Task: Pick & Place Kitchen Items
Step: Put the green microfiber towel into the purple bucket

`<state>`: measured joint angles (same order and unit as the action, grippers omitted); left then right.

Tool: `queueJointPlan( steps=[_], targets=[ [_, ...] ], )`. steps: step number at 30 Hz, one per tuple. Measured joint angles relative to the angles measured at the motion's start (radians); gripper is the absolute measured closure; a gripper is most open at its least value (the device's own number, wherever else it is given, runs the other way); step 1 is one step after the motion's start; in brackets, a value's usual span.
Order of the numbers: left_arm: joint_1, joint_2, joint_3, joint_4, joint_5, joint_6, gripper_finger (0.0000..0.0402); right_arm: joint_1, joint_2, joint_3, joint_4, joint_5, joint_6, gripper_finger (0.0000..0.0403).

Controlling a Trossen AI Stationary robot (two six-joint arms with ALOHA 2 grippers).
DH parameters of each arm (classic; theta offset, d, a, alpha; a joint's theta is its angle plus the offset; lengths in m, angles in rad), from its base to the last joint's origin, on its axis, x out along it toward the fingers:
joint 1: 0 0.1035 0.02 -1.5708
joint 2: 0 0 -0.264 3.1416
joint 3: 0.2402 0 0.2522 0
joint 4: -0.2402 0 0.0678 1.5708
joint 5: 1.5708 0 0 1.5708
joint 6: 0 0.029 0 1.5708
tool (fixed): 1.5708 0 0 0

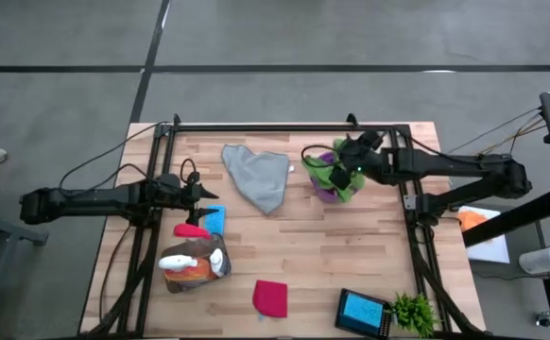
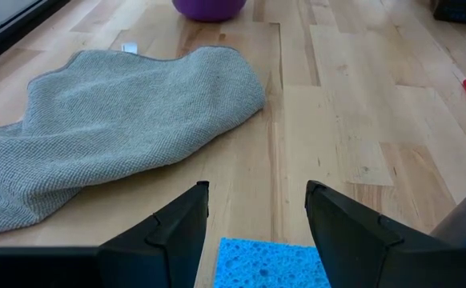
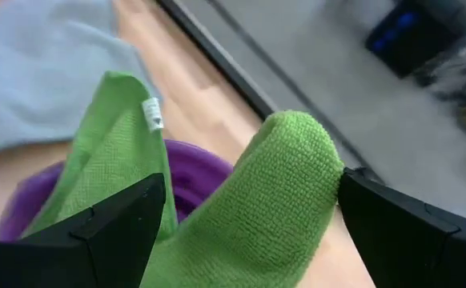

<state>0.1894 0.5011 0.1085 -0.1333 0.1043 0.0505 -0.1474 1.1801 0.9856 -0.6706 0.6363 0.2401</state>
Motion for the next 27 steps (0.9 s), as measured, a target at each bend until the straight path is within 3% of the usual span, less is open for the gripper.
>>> queueJointPlan(
  steps=[2, 5, 9, 13, 14, 15, 16, 18, 19, 20, 22, 23, 26, 27],
  targets=[
    [0.0, 0.0, 0.0, 0.0, 0.0, 0.0, 0.0187, 0.0, -0.002, 0.021, 0.015, 0.011, -0.017, 0.0042],
    [0.0, 0.0, 0.0, 0.0, 0.0, 0.0, 0.0187, -0.001, -0.04, 0.04, 0.121, -0.084, -0.063, 0.0042],
    [0.0, 0.0, 0.0, 0.0, 0.0, 0.0, 0.0187, 0.0, -0.107, 0.059, 0.208, -0.32, -0.145, 0.0042],
    [0.0, 0.0, 0.0, 0.0, 0.0, 0.0, 0.0187, -0.001, -0.197, 0.056, 0.278, -0.676, -0.264, 0.0042],
    [0.0, 0.0, 0.0, 0.0, 0.0, 0.0, 0.0187, 0.0, -0.216, 0.055, 0.297, -0.716, -0.269, 0.0042],
    [0.0, 0.0, 0.0, 0.0, 0.0, 0.0, 0.0187, 0.001, -0.235, 0.057, 0.31, -0.68, -0.247, 0.0042],
    [0.0, 0.0, 0.0, 0.0, 0.0, 0.0, 0.0187, 0.007, -0.252, 0.062, 0.302, -0.564, -0.208, 0.0042],
    [0.0, 0.0, 0.0, 0.0, 0.0, 0.0, 0.0187, 0.037, -0.278, 0.069, 0.253, -0.233, -0.12, 0.0042],
    [0.0, 0.0, 0.0, 0.0, 0.0, 0.0, 0.0187, 0.055, -0.288, 0.064, 0.233, -0.167, -0.122, 0.0042],
    [0.0, 0.0, 0.0, 0.0, 0.0, 0.0, 0.0187, 0.064, -0.298, 0.056, 0.228, -0.223, -0.153, 0.0042],
    [0.0, 0.0, 0.0, 0.0, 0.0, 0.0, 0.0187, 0.058, -0.318, 0.04, 0.262, -0.521, -0.195, 0.0042],
    [0.0, 0.0, 0.0, 0.0, 0.0, 0.0, 0.0187, 0.06, -0.316, 0.037, 0.299, -0.59, -0.169, 0.0042],
    [0.0, 0.0, 0.0, 0.0, 0.0, 0.0, 0.0187, 0.1, -0.314, 0.034, 0.281, -0.414, -0.045, 0.0042],
    [0.0, 0.0, 0.0, 0.0, 0.0, 0.0, 0.0187, 0.121, -0.305, 0.026, 0.281, -0.425, -0.082, 0.0042]
  ],
)
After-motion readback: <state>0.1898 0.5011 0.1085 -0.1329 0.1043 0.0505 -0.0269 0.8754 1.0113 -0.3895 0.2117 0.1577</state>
